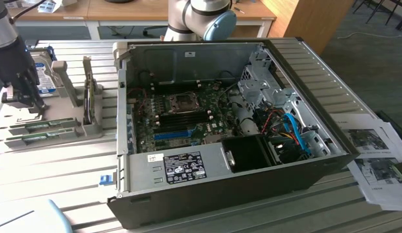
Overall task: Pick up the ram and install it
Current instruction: 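Pick up the ram and move it above insertion slot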
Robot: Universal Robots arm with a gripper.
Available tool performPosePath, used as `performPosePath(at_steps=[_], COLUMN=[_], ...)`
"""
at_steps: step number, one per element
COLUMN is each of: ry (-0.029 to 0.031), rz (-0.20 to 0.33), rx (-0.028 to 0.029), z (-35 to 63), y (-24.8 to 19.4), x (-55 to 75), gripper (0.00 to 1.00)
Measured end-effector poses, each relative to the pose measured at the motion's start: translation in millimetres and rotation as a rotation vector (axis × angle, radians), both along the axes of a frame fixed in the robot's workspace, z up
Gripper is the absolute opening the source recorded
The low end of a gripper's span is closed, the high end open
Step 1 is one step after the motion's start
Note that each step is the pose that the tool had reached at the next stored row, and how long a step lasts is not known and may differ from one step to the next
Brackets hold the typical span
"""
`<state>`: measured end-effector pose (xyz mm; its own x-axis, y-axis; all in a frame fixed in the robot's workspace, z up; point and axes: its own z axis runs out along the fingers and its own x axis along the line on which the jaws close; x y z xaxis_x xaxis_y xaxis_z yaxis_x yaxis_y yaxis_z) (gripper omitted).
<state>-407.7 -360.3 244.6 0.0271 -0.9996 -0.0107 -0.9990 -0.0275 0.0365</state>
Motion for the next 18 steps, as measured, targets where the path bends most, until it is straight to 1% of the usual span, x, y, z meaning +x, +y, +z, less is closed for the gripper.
performPosePath(at_steps=[14, 18], ry=[0.0, 0.0002], rz=[0.0, 0.0], rx=[0.0, -0.0001], z=[-13.3, -13.6], y=[0.0, 0.0], x=[0.0, 0.0], gripper=[0.29, 0.29])
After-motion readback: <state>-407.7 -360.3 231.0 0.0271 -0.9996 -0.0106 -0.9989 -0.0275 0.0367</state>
